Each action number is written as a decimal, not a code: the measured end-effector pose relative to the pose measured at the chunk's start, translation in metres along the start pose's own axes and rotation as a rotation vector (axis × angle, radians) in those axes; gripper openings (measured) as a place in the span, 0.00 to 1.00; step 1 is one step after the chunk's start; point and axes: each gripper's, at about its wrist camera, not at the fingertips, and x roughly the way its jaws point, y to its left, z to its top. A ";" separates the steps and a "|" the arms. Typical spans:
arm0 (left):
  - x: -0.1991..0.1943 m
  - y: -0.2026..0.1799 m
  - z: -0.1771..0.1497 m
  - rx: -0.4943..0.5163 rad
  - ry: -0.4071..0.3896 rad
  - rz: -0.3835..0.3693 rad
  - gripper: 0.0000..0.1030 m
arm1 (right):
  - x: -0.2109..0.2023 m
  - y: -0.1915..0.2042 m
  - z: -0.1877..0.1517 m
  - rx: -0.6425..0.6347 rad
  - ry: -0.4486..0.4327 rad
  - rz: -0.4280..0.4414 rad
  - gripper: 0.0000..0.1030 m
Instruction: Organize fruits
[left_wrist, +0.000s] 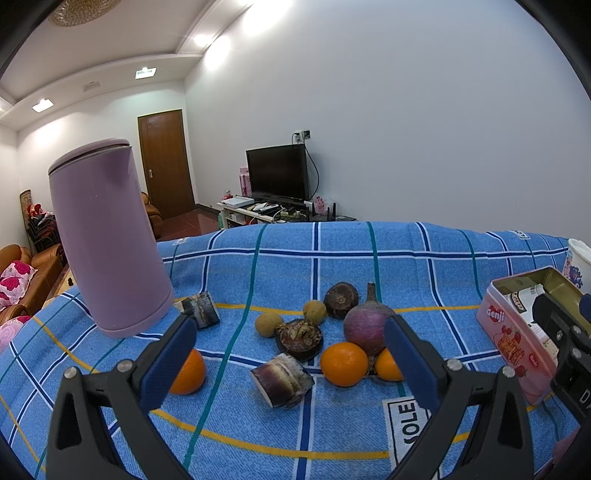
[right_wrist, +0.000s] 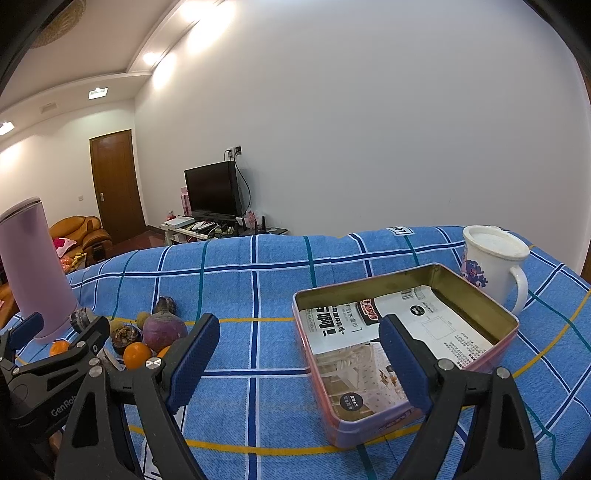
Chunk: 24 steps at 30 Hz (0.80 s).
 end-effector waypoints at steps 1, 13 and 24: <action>0.000 0.000 0.000 0.000 0.001 -0.001 1.00 | 0.000 0.000 0.000 0.001 0.000 0.001 0.87; 0.000 -0.001 -0.001 -0.003 0.004 0.000 1.00 | 0.000 0.001 0.000 0.000 0.002 0.000 0.87; 0.002 0.000 -0.001 -0.003 0.018 -0.007 1.00 | 0.001 0.002 0.000 -0.006 0.002 0.007 0.87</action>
